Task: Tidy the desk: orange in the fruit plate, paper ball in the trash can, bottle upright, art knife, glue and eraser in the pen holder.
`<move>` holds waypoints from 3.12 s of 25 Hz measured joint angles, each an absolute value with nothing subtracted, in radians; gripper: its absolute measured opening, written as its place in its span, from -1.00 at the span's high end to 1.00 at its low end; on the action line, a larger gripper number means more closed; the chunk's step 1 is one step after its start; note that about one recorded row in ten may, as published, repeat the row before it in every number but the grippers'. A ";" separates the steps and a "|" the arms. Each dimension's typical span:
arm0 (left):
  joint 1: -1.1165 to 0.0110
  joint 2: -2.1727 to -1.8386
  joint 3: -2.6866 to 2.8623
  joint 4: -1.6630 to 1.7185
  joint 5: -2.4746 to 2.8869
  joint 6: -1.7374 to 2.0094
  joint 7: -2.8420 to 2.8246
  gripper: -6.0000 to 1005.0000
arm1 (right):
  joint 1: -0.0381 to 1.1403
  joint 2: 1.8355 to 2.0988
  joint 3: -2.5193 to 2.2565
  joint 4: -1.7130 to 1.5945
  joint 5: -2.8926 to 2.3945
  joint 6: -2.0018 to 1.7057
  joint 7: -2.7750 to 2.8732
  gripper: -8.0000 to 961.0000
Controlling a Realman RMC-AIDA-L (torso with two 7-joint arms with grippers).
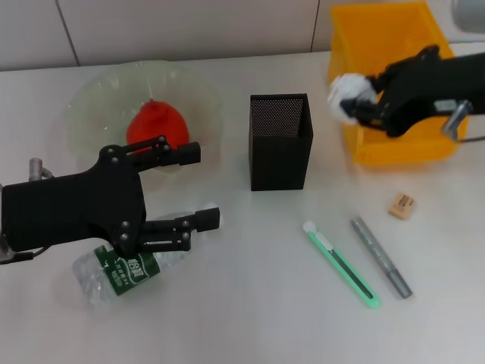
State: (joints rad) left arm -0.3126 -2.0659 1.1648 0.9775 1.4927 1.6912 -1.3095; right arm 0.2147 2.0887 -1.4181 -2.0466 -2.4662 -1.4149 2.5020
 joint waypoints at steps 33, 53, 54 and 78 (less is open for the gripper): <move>-0.334 -2.068 1.170 0.936 1.485 1.694 -1.286 -0.65 | 0.266 2.082 -1.261 -1.477 -2.459 -0.839 2.372 0.22; -0.332 -2.065 1.170 0.941 1.489 1.695 -1.285 -0.65 | 0.280 2.081 -1.248 -1.420 -2.433 -0.798 2.370 -0.07; -0.332 -2.065 1.170 0.941 1.489 1.695 -1.285 -0.65 | 0.281 2.081 -1.248 -1.420 -2.433 -0.797 2.370 -0.11; -0.321 -2.056 1.144 0.937 1.501 1.698 -1.273 -0.65 | 0.228 2.083 -1.319 -1.562 -2.282 -1.016 2.253 -0.48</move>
